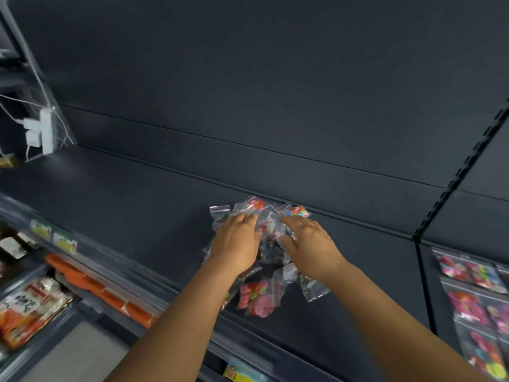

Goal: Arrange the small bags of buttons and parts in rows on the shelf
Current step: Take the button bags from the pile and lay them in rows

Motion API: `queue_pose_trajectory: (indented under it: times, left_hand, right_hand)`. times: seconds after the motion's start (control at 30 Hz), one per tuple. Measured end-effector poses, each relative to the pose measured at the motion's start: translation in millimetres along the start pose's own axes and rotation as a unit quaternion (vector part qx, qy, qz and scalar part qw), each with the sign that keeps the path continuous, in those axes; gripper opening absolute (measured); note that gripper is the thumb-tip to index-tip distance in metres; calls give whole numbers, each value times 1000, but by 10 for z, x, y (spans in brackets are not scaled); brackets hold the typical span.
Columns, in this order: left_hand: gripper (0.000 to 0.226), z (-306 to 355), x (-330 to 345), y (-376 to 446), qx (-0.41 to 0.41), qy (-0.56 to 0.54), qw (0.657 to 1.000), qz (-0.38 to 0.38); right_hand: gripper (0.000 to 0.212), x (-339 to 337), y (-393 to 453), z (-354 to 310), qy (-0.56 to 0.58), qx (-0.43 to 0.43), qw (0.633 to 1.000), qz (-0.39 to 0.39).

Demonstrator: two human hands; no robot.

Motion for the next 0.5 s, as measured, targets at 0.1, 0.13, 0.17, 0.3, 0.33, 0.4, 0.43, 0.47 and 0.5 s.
queue_pose_trajectory:
  times: [0.1,0.13,0.17,0.3,0.33,0.4,0.43,0.47,0.5]
  left_hand:
    - [45,-105,39,66,-18,-6,1000,-3]
    - [47,-143,42,67,-28,-16,999,3]
    - [51,-183,43,63,-39,-32,999,10]
    - [62,-288,38,45,-70,-90,993,33]
    - [60,-297,35,47,-70,-97,992,38]
    - [56,-315,28,52,-73,-106,991,46]
    - [53,-320,19,56,-74,-109,990,51]
    - [48,-322,4,57,-73,-112,989,59]
    - [41,-323,-16,55,-69,-116,988,69]
  right_hand:
    - [47,104,233,-17,5,-4,1000,-19]
    - [47,128,308,-36,8,-8,1000,-22]
    - [47,148,380,-57,10,-11,1000,-23]
    - [46,220,616,-112,24,-6,999,-26]
    - [43,244,662,-117,29,-2,999,-29]
    - [37,284,741,-112,48,10,998,-27]
    - [35,294,770,-103,61,18,998,-21]
    - [34,296,792,-84,77,28,997,-14]
    - [32,297,807,-60,96,38,995,-6]
Point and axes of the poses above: each hand's wrist, its own y-axis towards the middle knuckle, its own x-axis out of the palm, z = x × y, the point moved 9 cm from there along y, towards the middle knuckle, and after that the axes turned 5 degrees about -z, right-handed, at the moved point
